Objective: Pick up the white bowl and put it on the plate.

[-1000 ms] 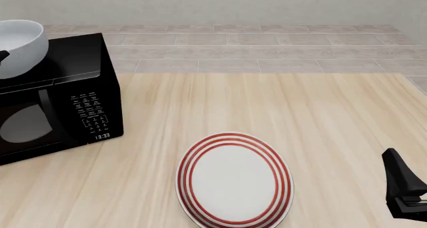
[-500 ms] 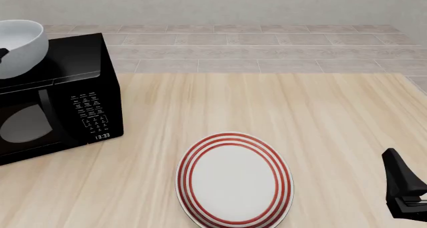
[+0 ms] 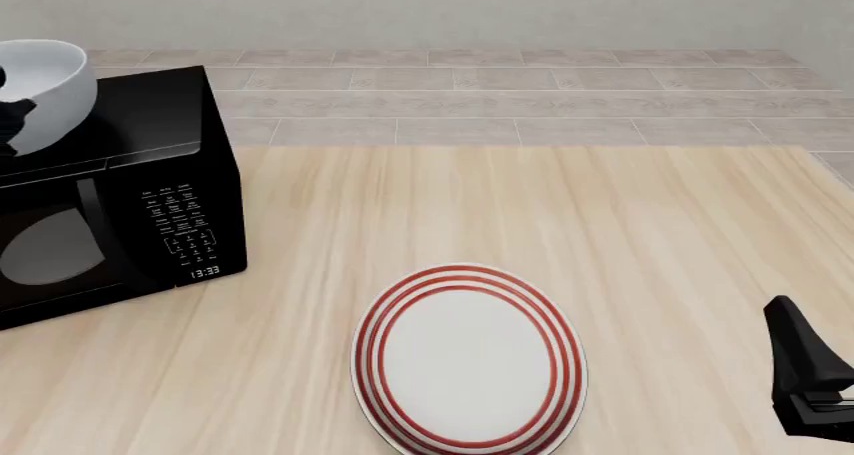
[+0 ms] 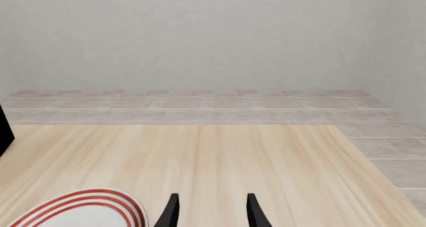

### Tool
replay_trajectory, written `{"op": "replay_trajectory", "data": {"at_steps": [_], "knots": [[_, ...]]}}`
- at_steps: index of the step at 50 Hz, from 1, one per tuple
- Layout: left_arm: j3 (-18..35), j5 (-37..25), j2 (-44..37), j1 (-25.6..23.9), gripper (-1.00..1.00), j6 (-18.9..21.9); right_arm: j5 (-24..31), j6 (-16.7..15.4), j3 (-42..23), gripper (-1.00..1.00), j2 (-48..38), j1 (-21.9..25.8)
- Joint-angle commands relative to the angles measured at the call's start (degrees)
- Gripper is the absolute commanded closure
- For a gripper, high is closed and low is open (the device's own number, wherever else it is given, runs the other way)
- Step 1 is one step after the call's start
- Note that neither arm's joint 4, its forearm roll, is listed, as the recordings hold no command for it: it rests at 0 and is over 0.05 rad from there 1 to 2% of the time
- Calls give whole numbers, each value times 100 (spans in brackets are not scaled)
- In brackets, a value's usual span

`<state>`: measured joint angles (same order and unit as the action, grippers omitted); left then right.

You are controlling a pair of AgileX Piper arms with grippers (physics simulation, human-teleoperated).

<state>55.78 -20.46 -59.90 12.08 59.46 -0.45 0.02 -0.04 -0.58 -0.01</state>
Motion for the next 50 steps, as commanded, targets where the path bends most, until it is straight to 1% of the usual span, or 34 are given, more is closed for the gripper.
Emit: {"op": "replay_trajectory", "data": {"at_steps": [1, 11, 14, 24, 26, 28, 33, 34, 50], "knots": [[-65, 207, -151, -8, -100, -7, -6, -2, -1, -100, -8, 2], [-147, 302, -234, 42, -100, 4, -6, -3, -1, -100, -6, 2], [-247, 394, -277, 25, -100, 4, -6, -2, -1, -100, -7, 3], [-247, 553, -458, 92, -100, 5, -6, -3, -1, -100, -8, 3], [-222, 476, -481, 70, -100, -100, -6, -2, -1, -100, -7, 4], [-248, 571, -521, 100, -100, -36, -6, -3, -1, -100, -6, 3], [-181, 558, -576, 84, -100, -79, -6, -3, -1, -100, -7, 3], [-222, 667, -641, 127, -100, -7, -6, -1, -1, -100, -6, 2], [-328, 947, -904, 172, -100, 59, -6, -5, -1, -100, -7, 5]]}}
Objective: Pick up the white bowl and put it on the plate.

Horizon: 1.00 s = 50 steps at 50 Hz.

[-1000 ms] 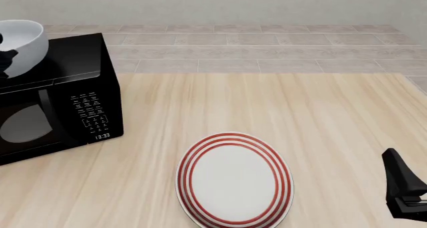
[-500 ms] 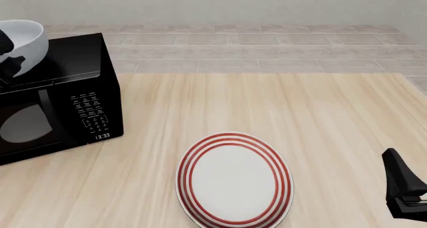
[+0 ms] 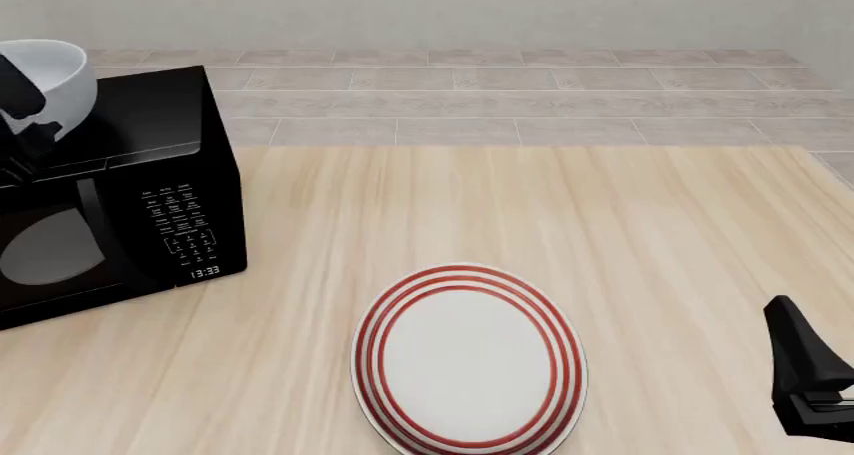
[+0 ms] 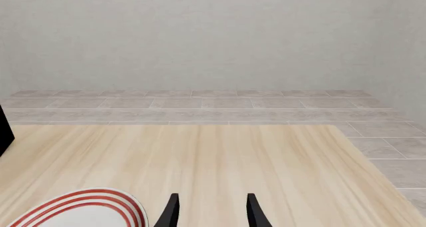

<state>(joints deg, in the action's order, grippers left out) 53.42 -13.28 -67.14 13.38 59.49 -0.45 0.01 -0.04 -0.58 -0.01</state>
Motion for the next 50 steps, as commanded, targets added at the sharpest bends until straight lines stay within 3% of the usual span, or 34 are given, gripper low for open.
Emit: {"op": "replay_trajectory", "data": {"at_steps": [1, 19, 50], "knots": [[-102, 238, -196, 50, -100, 60, -6, -3, -1, -100, -8, 3], [-42, 310, -395, 23, -100, -93, -6, -3, -1, -100, -5, 2], [-110, 754, -837, 208, -100, 57, -6, -2, -1, -100, -8, 2]]}}
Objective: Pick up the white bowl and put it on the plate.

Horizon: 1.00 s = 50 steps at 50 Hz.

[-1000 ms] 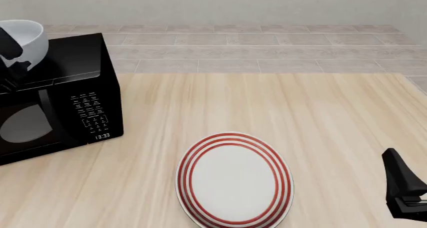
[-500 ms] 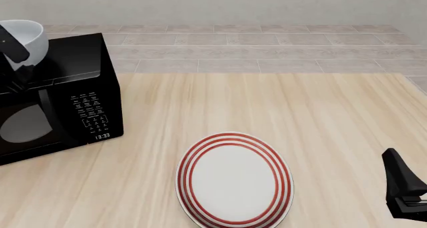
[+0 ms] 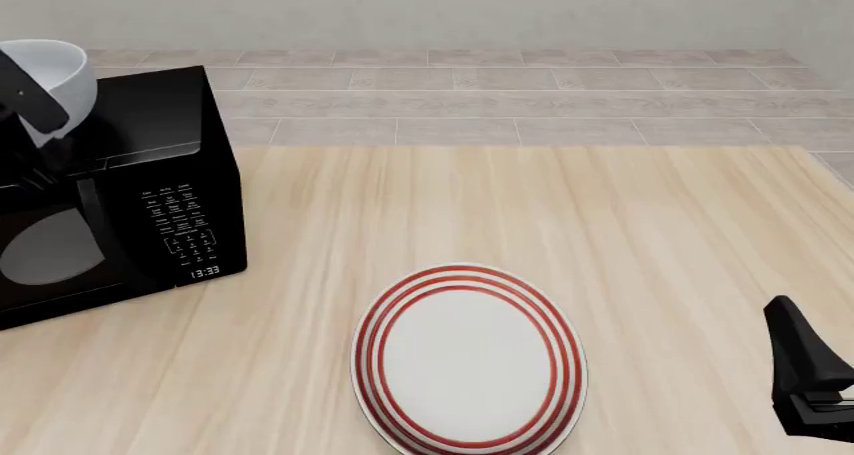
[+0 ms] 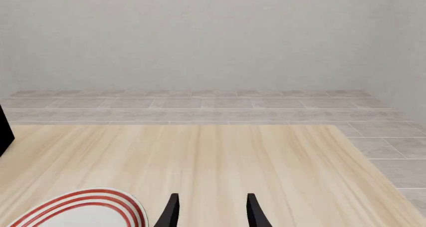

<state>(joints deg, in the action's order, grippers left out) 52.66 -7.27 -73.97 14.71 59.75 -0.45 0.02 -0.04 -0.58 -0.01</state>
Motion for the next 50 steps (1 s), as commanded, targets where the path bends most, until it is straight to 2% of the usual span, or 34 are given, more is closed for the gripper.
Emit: {"op": "replay_trajectory", "data": {"at_steps": [1, 18, 19, 40, 50], "knots": [[-34, 154, -153, 75, -100, 31, -6, -2, -1, -100, -9, 2], [-41, 233, -265, 115, -100, 26, -6, -3, -1, -100, -7, 3], [-36, 238, -263, 116, 100, 26, -6, -3, -1, -100, -5, 2], [-85, 106, -113, 88, 100, 56, -6, -2, -1, -100, -8, 1], [31, -190, 176, 83, 100, 76, -6, -2, -1, -100, -7, 2]]}}
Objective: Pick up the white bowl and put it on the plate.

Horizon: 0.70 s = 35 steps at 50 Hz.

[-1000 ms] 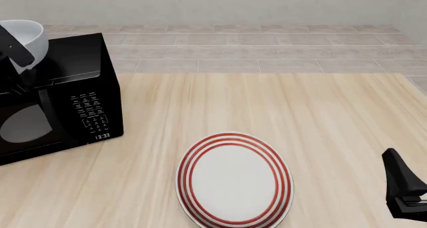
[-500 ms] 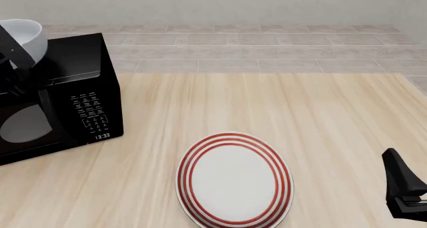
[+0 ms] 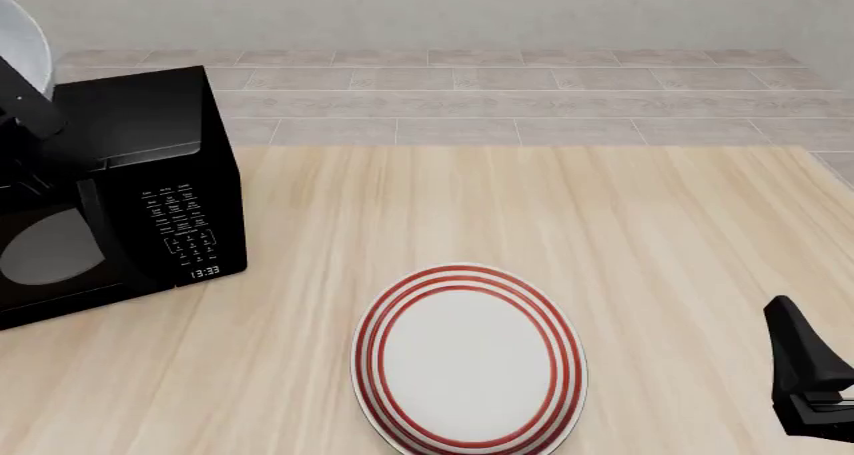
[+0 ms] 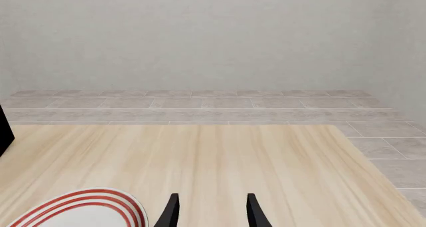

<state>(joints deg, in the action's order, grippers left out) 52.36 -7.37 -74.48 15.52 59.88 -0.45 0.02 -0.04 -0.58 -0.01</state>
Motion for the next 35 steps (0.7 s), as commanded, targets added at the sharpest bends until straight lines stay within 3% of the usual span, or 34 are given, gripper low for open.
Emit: {"op": "replay_trajectory", "data": {"at_steps": [1, 14, 27, 35], "knots": [[60, -216, 265, -6, 100, 66, -6, -4, -1, -100, -7, 3], [25, -680, 731, -20, 100, 194, -6, -3, -1, -100, -6, 3], [233, -1350, 1268, -374, 100, -63, -6, -3, -1, -100, -6, 2], [140, -1431, 1428, -644, 100, -113, -6, -2, -1, -100, -7, 2]]}}
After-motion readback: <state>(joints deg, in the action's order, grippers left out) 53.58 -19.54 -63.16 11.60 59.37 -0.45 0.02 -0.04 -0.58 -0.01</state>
